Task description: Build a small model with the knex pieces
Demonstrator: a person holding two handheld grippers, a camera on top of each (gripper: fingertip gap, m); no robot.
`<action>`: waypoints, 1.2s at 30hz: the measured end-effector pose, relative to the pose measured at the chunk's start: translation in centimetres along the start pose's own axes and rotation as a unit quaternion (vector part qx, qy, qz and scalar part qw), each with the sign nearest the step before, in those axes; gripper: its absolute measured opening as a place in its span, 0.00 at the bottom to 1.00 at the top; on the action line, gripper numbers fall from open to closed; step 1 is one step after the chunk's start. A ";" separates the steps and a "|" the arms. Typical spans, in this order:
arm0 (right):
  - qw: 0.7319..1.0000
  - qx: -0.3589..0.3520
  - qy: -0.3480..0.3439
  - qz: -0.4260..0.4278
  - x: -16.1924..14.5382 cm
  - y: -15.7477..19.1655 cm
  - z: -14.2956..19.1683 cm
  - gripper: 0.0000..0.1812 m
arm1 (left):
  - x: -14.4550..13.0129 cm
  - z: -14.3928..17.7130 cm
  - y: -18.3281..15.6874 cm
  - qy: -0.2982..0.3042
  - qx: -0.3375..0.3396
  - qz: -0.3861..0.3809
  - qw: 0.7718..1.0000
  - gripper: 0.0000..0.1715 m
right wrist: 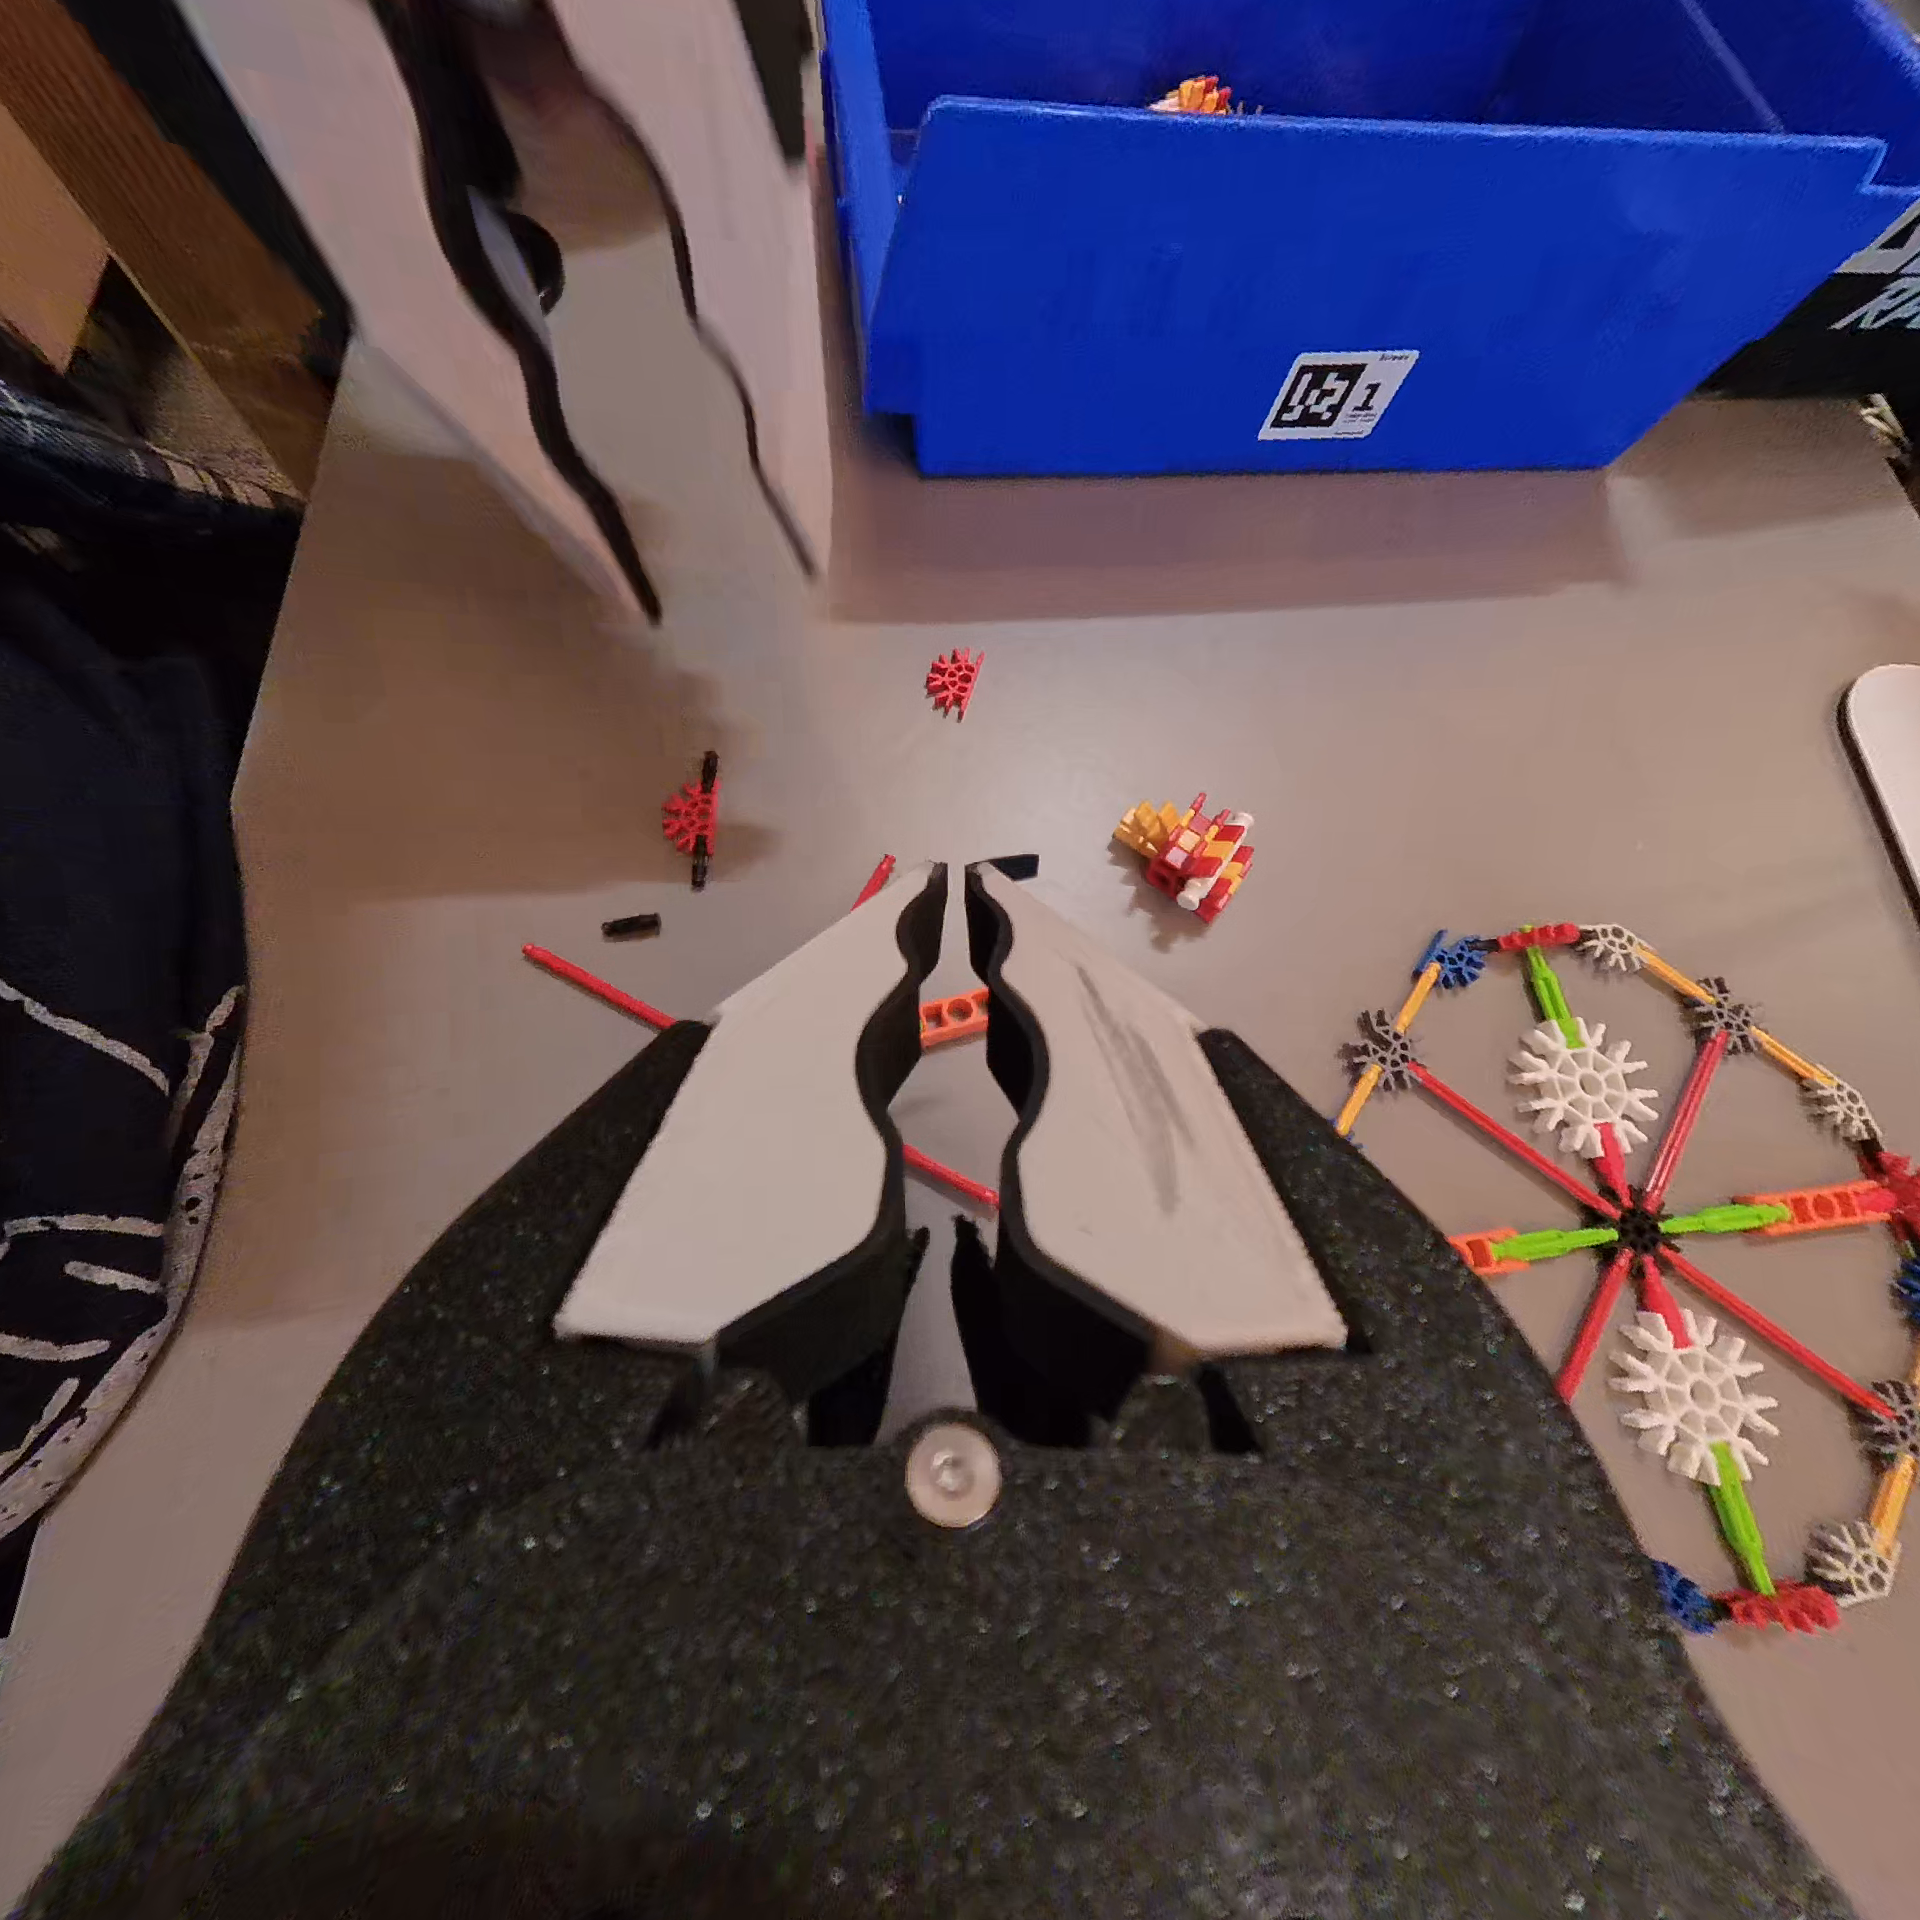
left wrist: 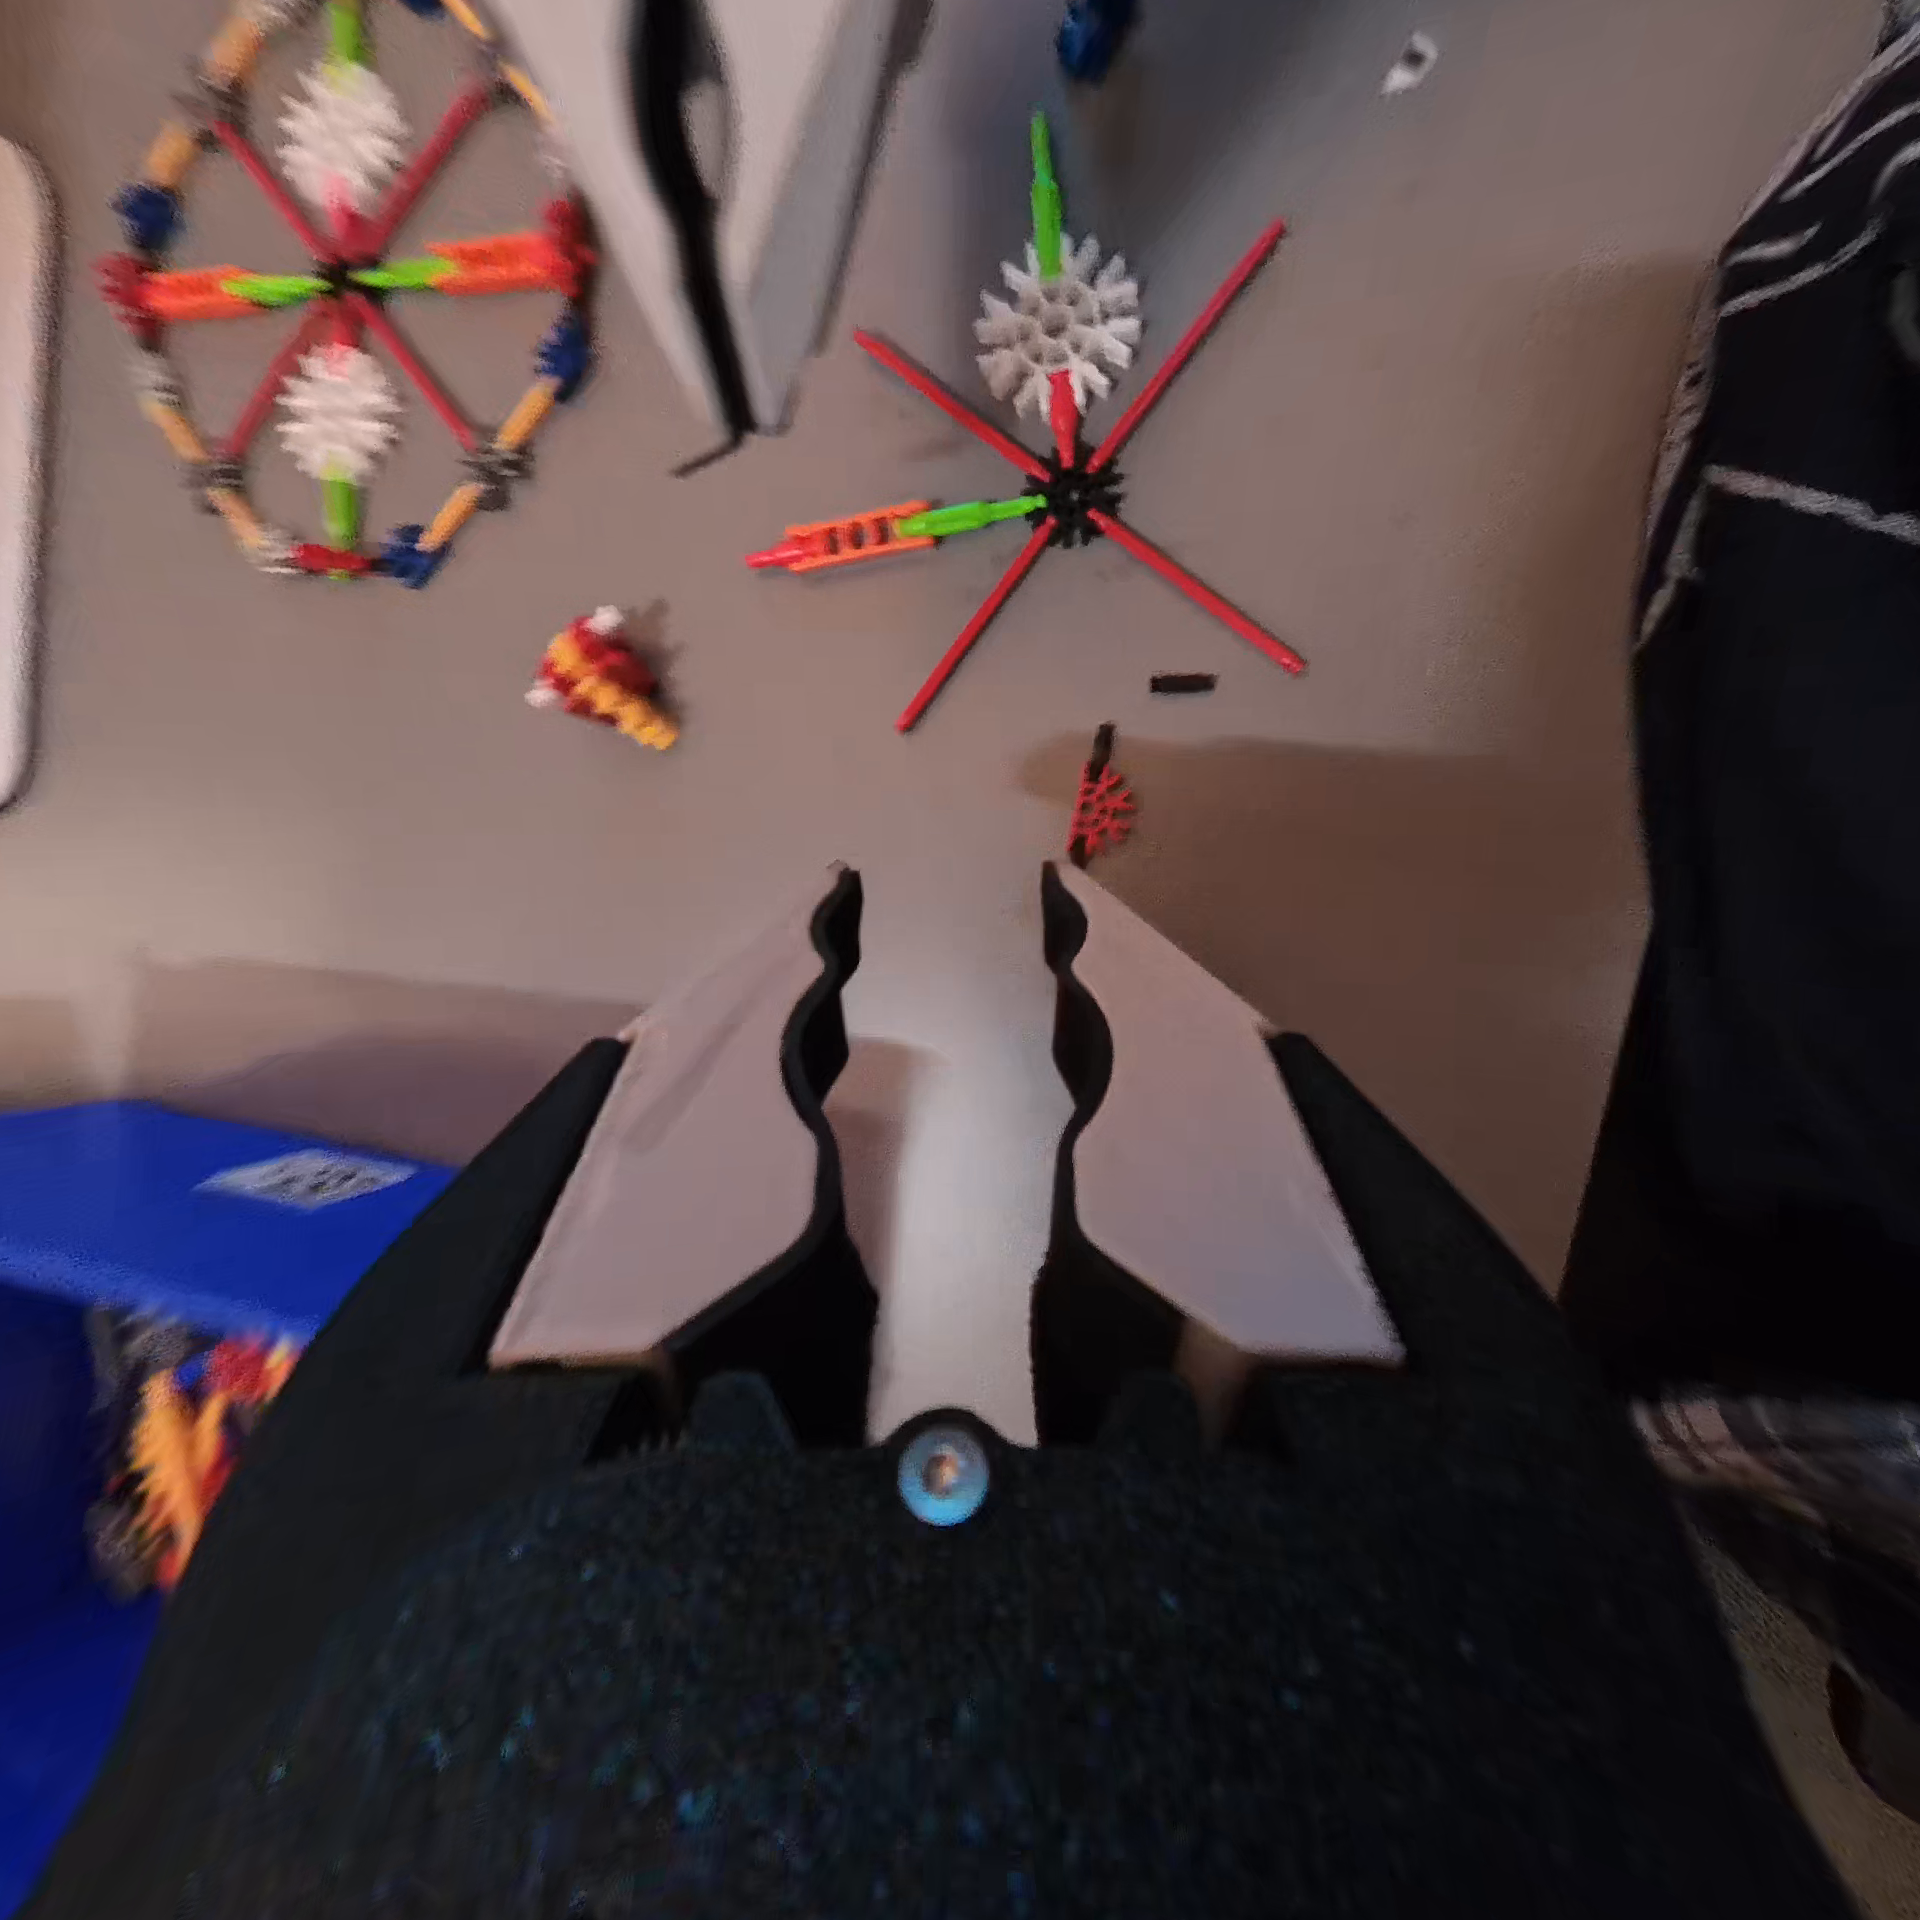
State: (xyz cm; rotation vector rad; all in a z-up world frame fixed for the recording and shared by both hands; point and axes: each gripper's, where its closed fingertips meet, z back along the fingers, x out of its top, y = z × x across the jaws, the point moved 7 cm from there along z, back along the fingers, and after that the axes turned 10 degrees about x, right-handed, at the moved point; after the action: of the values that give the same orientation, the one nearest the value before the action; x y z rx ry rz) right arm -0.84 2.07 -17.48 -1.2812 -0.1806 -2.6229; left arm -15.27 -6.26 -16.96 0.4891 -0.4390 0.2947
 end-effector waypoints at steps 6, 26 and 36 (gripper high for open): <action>1.000 0.003 0.003 0.004 0.0 0.1 -0.3 0.00 | -4.2 8.9 7.4 0.056 0.135 0.031 0.989 0.16; 1.000 0.010 0.010 0.005 -0.4 0.0 -0.9 0.00 | -20.2 2.6 13.0 0.421 -0.038 -0.028 0.906 0.14; 1.000 0.010 0.014 0.008 -0.4 0.2 -0.9 0.00 | -21.6 0.0 13.0 0.519 -0.085 -0.043 0.849 0.08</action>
State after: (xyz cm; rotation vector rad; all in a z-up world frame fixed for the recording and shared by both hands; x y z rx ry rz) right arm -1.27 1.78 -18.35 -1.2353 -0.1898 -2.6174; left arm -38.80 1.07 -22.09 0.1186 0.6174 0.3851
